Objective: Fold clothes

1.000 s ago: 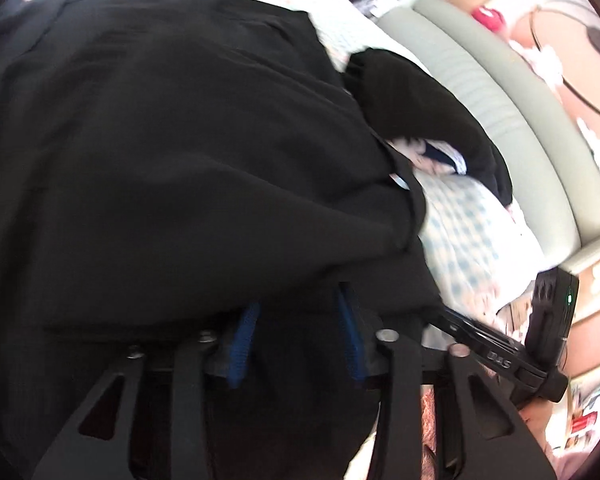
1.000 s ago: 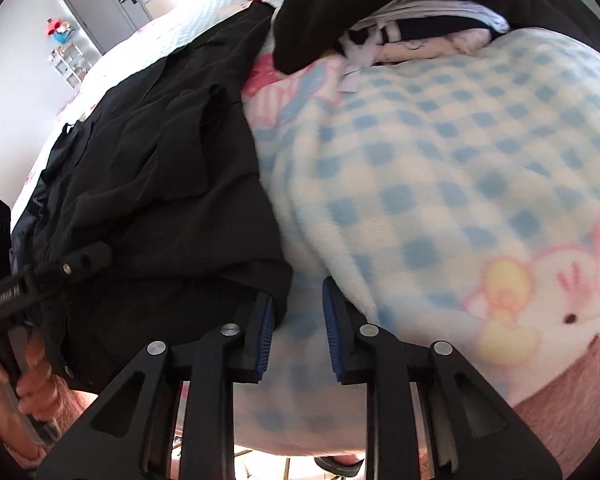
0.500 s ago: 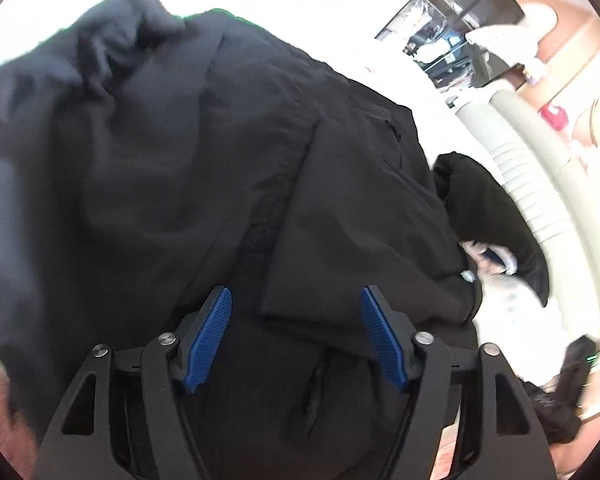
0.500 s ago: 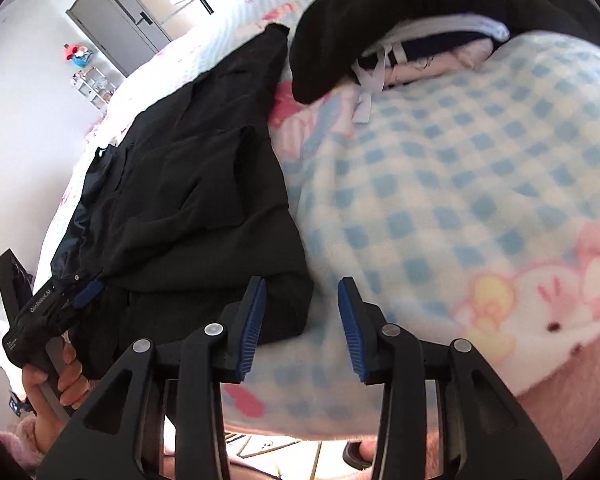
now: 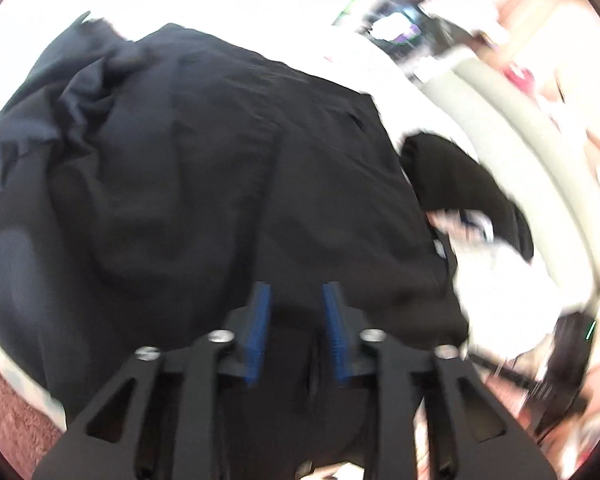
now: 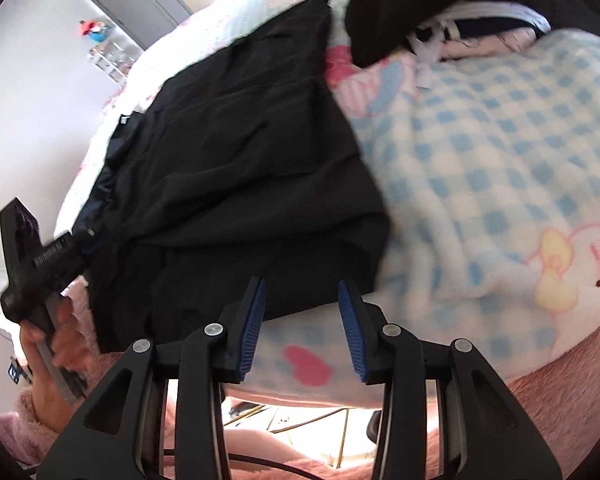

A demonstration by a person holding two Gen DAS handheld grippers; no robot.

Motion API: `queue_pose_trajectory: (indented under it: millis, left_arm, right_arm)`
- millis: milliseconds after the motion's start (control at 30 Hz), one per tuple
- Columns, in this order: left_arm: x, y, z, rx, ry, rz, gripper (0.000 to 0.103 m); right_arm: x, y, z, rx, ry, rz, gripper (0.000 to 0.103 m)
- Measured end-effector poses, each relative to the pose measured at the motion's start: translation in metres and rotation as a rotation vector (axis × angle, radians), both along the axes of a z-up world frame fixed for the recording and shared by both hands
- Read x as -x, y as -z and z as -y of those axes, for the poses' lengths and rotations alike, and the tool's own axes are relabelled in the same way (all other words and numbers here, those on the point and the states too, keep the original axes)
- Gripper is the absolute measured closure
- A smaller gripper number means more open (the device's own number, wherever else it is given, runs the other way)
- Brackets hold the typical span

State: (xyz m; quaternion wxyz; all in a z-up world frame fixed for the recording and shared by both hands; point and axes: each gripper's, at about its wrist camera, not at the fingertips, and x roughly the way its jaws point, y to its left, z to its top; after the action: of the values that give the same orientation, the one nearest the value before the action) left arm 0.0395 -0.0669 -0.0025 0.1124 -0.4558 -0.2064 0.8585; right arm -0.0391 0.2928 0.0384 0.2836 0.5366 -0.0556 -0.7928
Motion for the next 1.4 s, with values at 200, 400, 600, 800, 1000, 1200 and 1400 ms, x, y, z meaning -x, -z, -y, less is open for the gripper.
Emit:
queue_pose_trajectory:
  millis: [200, 400, 600, 800, 1000, 1200, 1400]
  left_arm:
    - [-0.032, 0.047, 0.004, -0.143, -0.112, 0.191, 0.058]
    - [-0.06, 0.009, 0.024, -0.106, -0.072, 0.068, 0.058]
    - [-0.049, -0.015, 0.077, -0.06, -0.174, -0.009, 0.057]
    - [-0.031, -0.026, 0.178, -0.051, -0.344, -0.042, 0.048]
    - [0.03, 0.012, 0.275, -0.164, -0.486, 0.057, 0.034]
    - [0.061, 0.036, 0.272, -0.284, -0.373, 0.057, 0.092]
    - [-0.009, -0.013, 0.293, -0.226, -0.524, -0.115, 0.1]
  right_arm:
    - [-0.026, 0.01, 0.049, -0.053, -0.116, -0.016, 0.064]
    - [-0.04, 0.004, 0.078, -0.054, -0.198, -0.042, 0.063]
    - [-0.02, -0.017, 0.103, -0.043, -0.23, -0.08, 0.056]
    - [0.001, -0.028, 0.148, 0.0, -0.265, -0.042, 0.051]
    - [0.009, -0.025, 0.193, -0.003, -0.233, -0.028, 0.051]
    - [0.005, -0.005, 0.208, -0.102, -0.183, -0.013, 0.051]
    - [0.01, 0.0, 0.208, -0.1, -0.161, 0.006, 0.051]
